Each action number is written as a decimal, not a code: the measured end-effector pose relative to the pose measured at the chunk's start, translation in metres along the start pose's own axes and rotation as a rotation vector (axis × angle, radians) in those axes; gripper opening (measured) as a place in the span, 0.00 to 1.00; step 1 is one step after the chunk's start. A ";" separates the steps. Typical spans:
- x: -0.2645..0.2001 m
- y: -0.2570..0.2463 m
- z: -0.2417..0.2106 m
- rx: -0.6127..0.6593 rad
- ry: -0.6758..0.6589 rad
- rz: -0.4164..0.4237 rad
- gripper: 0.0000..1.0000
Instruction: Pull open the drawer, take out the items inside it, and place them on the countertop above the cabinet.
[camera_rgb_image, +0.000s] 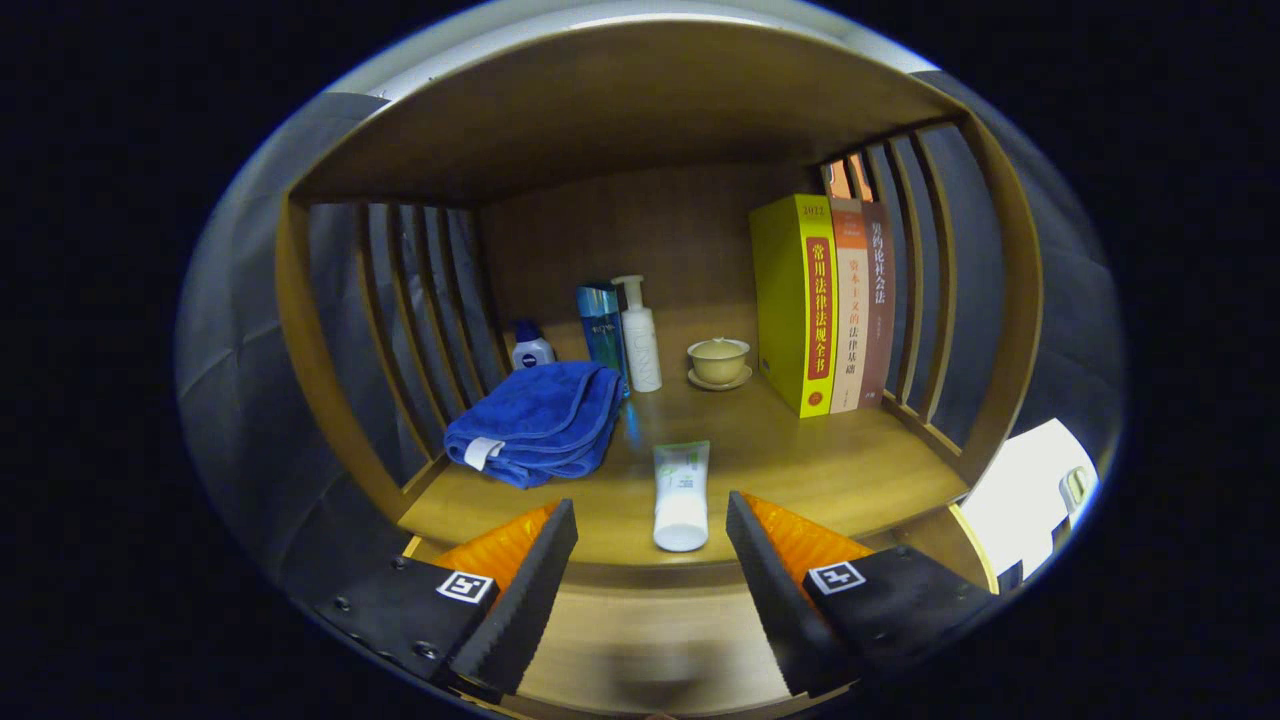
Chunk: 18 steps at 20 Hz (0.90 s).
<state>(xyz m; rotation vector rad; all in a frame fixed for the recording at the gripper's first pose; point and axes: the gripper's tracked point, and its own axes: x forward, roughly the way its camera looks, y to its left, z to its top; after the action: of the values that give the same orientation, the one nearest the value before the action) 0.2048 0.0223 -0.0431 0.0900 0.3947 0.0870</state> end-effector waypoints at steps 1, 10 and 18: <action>-0.008 0.003 -0.003 -0.004 -0.010 0.004 0.99; -0.080 0.009 -0.051 -0.009 -0.049 -0.003 0.99; -0.134 0.004 -0.109 -0.005 -0.007 -0.009 0.98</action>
<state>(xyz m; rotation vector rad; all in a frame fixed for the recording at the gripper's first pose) 0.0393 0.0207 -0.0922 0.0833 0.3878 0.0786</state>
